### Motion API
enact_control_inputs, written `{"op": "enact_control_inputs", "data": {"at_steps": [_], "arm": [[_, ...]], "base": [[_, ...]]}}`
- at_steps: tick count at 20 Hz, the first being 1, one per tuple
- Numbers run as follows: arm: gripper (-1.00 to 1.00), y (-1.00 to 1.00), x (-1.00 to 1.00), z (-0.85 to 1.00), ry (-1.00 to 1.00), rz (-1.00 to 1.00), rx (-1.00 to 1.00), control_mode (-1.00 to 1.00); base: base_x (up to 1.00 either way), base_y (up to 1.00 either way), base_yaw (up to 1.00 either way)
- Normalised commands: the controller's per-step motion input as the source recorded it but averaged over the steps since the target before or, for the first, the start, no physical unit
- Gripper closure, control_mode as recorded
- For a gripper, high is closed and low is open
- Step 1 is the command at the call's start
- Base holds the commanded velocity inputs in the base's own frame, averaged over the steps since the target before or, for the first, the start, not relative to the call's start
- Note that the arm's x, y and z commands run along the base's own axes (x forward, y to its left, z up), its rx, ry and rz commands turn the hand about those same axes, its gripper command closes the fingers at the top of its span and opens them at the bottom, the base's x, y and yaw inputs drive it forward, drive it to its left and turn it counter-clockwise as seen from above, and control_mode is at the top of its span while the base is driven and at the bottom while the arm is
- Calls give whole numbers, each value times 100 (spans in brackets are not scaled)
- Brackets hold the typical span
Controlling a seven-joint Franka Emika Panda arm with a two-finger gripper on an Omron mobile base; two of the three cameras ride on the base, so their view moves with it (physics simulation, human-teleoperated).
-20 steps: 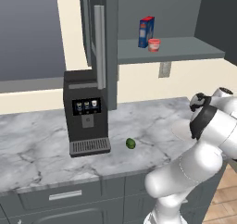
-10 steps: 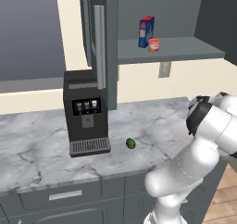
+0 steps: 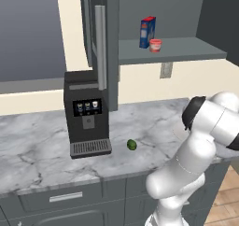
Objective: Pick the avocado and bread from the counter and place them on the plate. Then pick the jam from the cabinet and place it next to the plate. Lastly close the cabinet door.
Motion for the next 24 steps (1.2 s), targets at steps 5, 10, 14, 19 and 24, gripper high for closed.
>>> {"op": "enact_control_inputs", "data": {"at_steps": [5, 10, 14, 19, 24], "arm": [[100, 0, 10, -18, 0, 0, 0, -100], [100, 0, 9, -15, 0, 0, 0, -100], [100, 0, 11, -8, -1, 0, 0, -100], [-100, 0, 2, 26, -12, 0, 0, -100], [-100, 27, 0, 51, -20, 0, 0, -100]], "base": [[0, 0, 0], [0, 0, 0], [0, 0, 0], [0, 0, 0], [0, 0, 0]]}}
